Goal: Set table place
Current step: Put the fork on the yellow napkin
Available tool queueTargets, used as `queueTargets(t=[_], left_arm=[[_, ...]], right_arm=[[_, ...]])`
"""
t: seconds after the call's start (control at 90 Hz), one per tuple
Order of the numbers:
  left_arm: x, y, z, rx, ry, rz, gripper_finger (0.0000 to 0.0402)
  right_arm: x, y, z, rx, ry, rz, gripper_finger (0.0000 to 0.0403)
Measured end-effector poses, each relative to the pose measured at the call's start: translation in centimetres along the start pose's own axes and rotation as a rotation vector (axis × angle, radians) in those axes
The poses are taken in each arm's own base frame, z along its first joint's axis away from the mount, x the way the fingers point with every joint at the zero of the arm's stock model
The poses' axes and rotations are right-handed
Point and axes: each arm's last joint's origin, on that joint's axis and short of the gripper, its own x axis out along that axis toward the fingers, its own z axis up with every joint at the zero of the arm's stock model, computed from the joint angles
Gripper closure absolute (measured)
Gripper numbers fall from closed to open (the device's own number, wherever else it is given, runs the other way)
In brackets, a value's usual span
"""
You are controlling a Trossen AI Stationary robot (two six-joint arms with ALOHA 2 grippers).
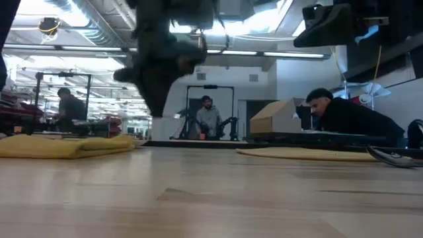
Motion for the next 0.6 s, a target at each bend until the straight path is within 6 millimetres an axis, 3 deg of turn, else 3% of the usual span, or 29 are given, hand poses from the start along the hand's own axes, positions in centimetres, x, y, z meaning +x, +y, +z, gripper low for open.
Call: queueTargets(t=[0.333, 0.6], left_arm=[[-3.4, 1.3, -1.3, 0.019, 0.027, 0.171, 0.0402], [-5.9, 2.9, -2.2, -0.058, -0.069, 0.231, 0.0401]], right_arm=[[0.0, 0.1, -0.1, -0.003, 0.014, 0.007, 0.0397], [0.0, 0.1, -0.2, 0.017, 0.018, 0.018, 0.0397]])
